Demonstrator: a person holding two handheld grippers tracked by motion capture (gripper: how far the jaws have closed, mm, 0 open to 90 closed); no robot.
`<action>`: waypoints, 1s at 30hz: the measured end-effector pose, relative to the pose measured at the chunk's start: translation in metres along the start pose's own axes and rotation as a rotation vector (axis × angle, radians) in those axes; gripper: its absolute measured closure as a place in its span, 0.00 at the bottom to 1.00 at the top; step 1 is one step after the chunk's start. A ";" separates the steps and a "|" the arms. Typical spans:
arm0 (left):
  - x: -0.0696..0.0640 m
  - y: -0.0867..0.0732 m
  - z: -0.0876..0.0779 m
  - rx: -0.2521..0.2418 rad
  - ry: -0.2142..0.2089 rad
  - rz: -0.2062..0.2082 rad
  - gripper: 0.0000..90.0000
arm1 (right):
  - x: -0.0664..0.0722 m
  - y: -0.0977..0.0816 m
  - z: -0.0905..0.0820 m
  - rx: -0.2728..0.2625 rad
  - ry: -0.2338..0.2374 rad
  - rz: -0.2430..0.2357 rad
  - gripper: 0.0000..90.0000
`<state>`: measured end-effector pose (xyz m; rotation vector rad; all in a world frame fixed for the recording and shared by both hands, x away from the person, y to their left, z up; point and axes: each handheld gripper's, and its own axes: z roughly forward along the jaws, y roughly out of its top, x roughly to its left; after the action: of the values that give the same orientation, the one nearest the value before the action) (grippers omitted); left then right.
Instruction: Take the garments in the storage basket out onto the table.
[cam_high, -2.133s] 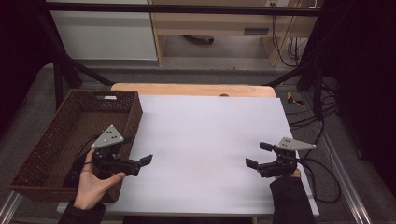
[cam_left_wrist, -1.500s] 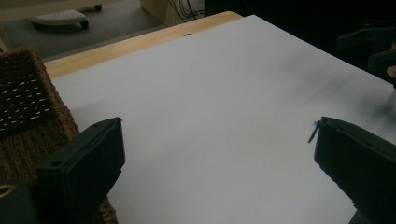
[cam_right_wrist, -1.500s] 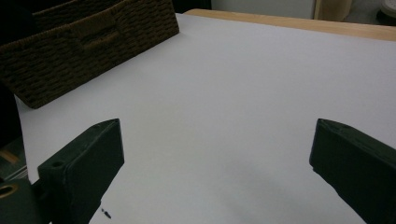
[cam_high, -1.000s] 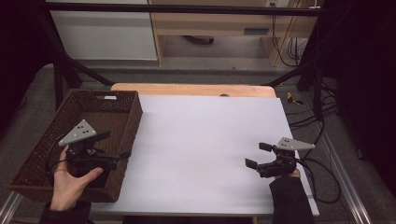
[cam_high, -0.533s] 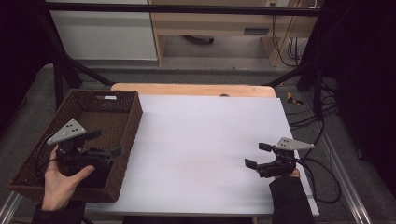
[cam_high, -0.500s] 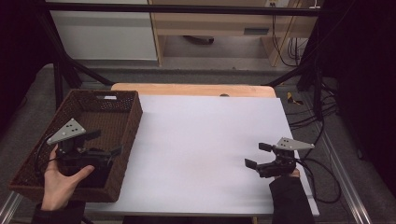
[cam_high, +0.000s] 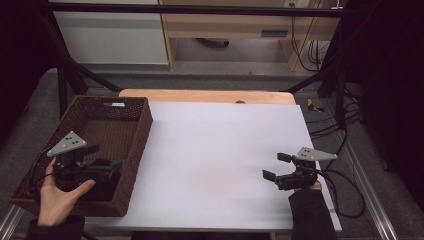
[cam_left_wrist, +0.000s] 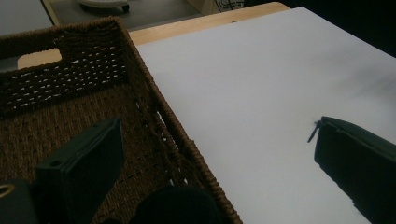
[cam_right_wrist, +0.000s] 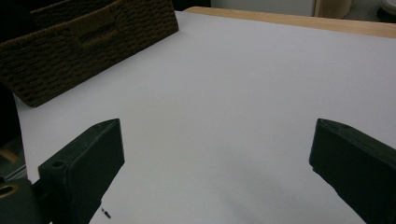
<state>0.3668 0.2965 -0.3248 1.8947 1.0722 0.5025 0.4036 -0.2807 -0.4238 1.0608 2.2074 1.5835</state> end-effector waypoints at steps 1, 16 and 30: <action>0.001 -0.001 0.000 0.005 0.001 -0.002 0.02 | 0.000 0.000 0.000 0.000 0.000 0.000 0.04; 0.007 -0.017 -0.004 0.073 0.054 -0.008 0.17 | 0.000 0.000 0.001 0.004 0.001 0.003 0.04; 0.011 -0.022 -0.003 0.119 0.065 0.002 0.49 | 0.000 -0.001 0.002 0.012 0.004 0.004 0.04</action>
<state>0.3601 0.3124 -0.3428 1.9950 1.1651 0.5143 0.4043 -0.2787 -0.4251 1.0665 2.2213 1.5771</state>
